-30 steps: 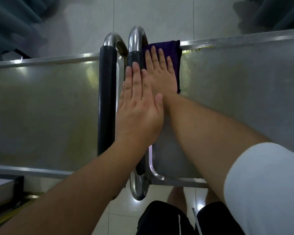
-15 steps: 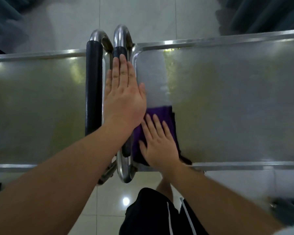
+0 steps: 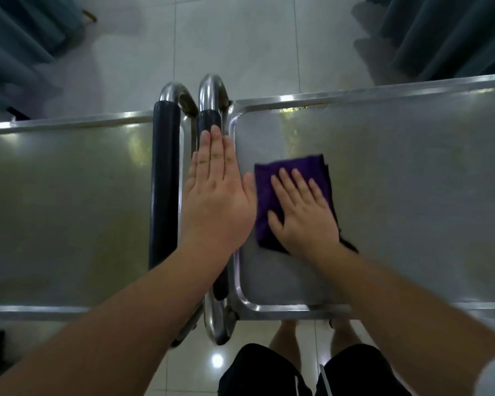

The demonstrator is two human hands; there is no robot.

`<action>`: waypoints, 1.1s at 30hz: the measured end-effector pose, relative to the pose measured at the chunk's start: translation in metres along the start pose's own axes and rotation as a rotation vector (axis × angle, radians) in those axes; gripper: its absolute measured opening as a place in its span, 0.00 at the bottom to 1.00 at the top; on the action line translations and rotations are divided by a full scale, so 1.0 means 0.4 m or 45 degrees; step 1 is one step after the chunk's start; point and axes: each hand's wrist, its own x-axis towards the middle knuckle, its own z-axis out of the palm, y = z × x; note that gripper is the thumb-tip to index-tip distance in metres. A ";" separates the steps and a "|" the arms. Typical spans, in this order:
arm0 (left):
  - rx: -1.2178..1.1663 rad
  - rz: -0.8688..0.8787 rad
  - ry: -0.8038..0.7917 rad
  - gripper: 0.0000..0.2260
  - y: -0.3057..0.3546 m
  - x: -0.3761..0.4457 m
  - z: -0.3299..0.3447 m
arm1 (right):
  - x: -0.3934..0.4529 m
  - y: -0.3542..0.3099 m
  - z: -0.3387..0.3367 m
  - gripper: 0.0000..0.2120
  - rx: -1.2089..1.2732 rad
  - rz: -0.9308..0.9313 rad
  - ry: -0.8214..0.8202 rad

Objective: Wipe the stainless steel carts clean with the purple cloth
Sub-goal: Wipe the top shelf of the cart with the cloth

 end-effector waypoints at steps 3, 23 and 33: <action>0.034 0.008 0.002 0.31 -0.001 -0.004 0.002 | 0.179 0.019 -0.046 0.36 0.008 0.024 0.010; 0.077 -0.016 -0.102 0.31 0.013 0.005 -0.012 | -0.172 0.044 -0.030 0.36 -0.033 0.074 -0.088; 0.085 -0.010 -0.129 0.32 0.001 0.007 -0.002 | -0.367 0.144 -0.001 0.36 -0.119 -0.064 -0.206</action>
